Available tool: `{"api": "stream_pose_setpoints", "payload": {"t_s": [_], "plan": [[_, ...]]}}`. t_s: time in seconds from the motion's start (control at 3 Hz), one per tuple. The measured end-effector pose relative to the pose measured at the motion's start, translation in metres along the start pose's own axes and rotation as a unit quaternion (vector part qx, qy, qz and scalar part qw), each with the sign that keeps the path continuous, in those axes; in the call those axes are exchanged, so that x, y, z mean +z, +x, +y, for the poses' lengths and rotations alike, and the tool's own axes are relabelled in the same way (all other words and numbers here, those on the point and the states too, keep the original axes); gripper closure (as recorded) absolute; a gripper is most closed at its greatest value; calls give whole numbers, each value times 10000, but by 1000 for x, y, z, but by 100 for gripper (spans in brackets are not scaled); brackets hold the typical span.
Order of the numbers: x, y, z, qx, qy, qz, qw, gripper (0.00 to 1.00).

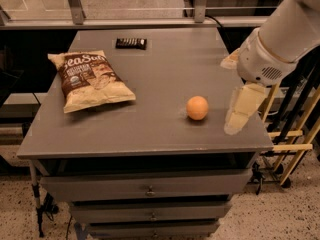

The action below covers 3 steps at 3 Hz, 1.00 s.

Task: Pick orange

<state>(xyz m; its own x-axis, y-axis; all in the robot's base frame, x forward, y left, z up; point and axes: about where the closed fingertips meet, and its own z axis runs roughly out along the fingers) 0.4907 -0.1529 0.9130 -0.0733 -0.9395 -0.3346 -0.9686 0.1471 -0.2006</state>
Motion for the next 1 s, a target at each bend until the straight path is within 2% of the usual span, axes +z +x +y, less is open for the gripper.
{"api": "stream_pose_setpoints", "payload": {"t_s": [1.0], "plan": [[52,-31,-7,-620,-253,-11,9978,0]]}}
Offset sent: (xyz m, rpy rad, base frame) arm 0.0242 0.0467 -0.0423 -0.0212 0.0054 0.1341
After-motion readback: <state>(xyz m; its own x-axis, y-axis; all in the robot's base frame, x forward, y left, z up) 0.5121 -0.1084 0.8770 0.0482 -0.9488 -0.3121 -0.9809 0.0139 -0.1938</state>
